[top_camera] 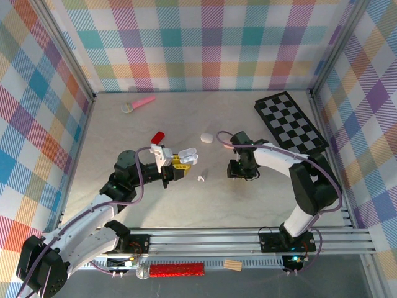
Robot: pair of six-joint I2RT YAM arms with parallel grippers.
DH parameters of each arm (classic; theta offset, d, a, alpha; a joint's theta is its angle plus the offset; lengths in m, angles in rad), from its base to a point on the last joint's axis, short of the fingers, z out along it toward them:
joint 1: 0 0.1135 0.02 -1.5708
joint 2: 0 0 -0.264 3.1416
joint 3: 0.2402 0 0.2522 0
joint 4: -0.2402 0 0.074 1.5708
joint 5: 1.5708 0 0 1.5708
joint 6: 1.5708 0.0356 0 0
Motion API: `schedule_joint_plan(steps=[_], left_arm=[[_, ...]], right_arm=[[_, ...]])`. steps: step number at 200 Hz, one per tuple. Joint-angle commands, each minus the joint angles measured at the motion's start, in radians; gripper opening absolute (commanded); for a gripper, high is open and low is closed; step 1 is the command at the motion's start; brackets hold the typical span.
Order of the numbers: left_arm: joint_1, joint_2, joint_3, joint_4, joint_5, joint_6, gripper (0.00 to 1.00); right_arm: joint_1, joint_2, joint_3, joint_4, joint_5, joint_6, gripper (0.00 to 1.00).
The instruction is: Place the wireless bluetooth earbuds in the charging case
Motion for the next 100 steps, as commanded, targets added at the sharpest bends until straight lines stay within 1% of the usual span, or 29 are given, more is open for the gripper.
schedule_joint_plan(steps=[1,11,30,100], left_arm=[[0.013,0.004,-0.008,0.041,0.024,-0.006,0.00],[0.013,0.004,-0.008,0.041,0.027,-0.006,0.00],[0.013,0.005,-0.006,0.041,0.027,-0.006,0.00],[0.013,0.011,-0.007,0.036,0.027,-0.002,0.00]], right_arm=[[0.000,0.027,-0.012,0.030,-0.027,0.018,0.44],[-0.001,0.033,-0.011,0.032,-0.021,0.020,0.42],[-0.010,0.036,-0.013,0.032,-0.008,0.022,0.41],[-0.033,0.003,-0.013,0.028,-0.003,0.016,0.41]])
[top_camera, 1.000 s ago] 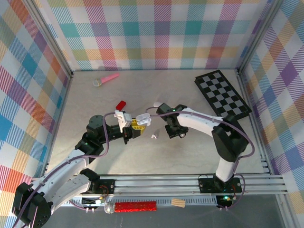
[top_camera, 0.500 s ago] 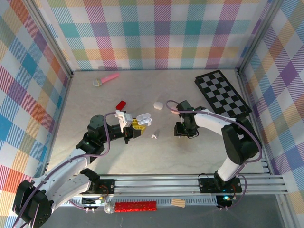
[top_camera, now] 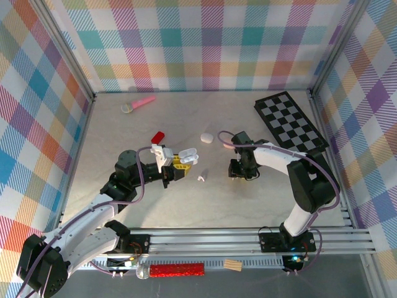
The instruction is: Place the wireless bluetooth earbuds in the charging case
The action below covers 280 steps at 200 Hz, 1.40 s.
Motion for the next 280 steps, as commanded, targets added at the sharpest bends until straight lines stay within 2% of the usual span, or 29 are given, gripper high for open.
schedule_joint_plan(steps=[1,26,58,102,152,201,280], left_arm=[[0.013,0.005,-0.006,0.036,0.025,-0.002,0.00],[0.013,0.005,-0.007,0.036,0.025,0.000,0.00],[0.014,0.004,-0.027,0.056,-0.007,0.003,0.00],[0.029,0.026,-0.068,0.129,-0.027,-0.009,0.00],[0.042,0.031,-0.074,0.136,-0.012,-0.006,0.00],[0.046,0.043,-0.078,0.158,0.000,-0.012,0.00],[0.051,0.051,-0.077,0.165,0.005,-0.015,0.00]], right_arm=[[-0.011,-0.019,-0.004,-0.001,-0.002,0.008,0.41],[-0.008,-0.014,0.034,-0.048,0.015,0.012,0.43],[0.014,-0.006,0.103,-0.173,0.172,0.082,0.45],[0.088,0.138,0.267,-0.378,0.299,0.214,0.48],[0.121,0.207,0.342,-0.420,0.280,0.214,0.43],[0.144,0.254,0.384,-0.468,0.262,0.204,0.32],[0.144,0.291,0.393,-0.467,0.219,0.177,0.25]])
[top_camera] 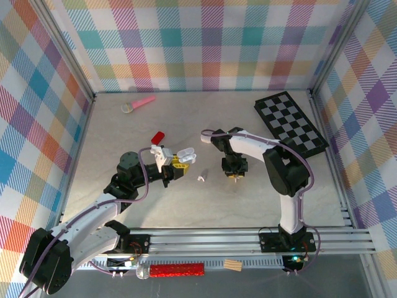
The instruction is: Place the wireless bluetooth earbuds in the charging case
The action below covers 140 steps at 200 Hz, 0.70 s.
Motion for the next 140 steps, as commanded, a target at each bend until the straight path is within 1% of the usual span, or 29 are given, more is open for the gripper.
schedule_joint_plan(steps=[1,15,23,60,104,140], left_arm=[[0.012,0.000,-0.007,0.051,0.025,-0.001,0.00],[0.013,0.003,-0.004,0.051,0.026,-0.001,0.00],[0.014,0.004,-0.003,0.051,0.026,-0.002,0.00],[0.017,0.007,-0.001,0.051,0.025,-0.003,0.00],[0.021,0.007,0.000,0.055,0.015,-0.008,0.00],[0.023,0.008,0.001,0.056,0.010,-0.014,0.00]], right_arm=[[0.004,0.010,0.009,-0.032,-0.030,-0.008,0.25],[0.004,-0.001,-0.006,-0.026,-0.032,-0.010,0.17],[0.004,-0.014,-0.018,-0.017,-0.037,-0.011,0.16],[0.002,-0.114,-0.098,0.097,-0.073,-0.030,0.15],[0.001,-0.244,-0.205,0.317,-0.189,-0.084,0.15],[0.001,-0.292,-0.292,0.461,-0.229,-0.135,0.14]])
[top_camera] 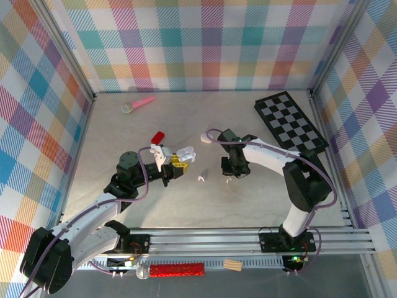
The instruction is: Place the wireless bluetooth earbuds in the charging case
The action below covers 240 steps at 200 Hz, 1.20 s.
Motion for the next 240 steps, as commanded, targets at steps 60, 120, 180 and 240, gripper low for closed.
schedule_joint_plan(steps=[60,120,180,240], left_arm=[[0.014,0.015,0.011,0.044,0.015,-0.014,0.00],[0.037,0.040,-0.026,0.152,-0.012,-0.065,0.00],[0.049,0.025,-0.033,0.141,-0.007,-0.070,0.00],[0.053,0.019,-0.030,0.118,0.001,-0.066,0.00]], right_arm=[[0.004,-0.101,-0.181,0.244,-0.084,-0.034,0.19],[0.002,-0.113,-0.116,0.176,-0.096,-0.106,0.37],[0.004,0.048,0.015,0.136,-0.120,-0.100,0.50],[0.006,0.165,0.081,0.145,-0.261,-0.173,0.55]])
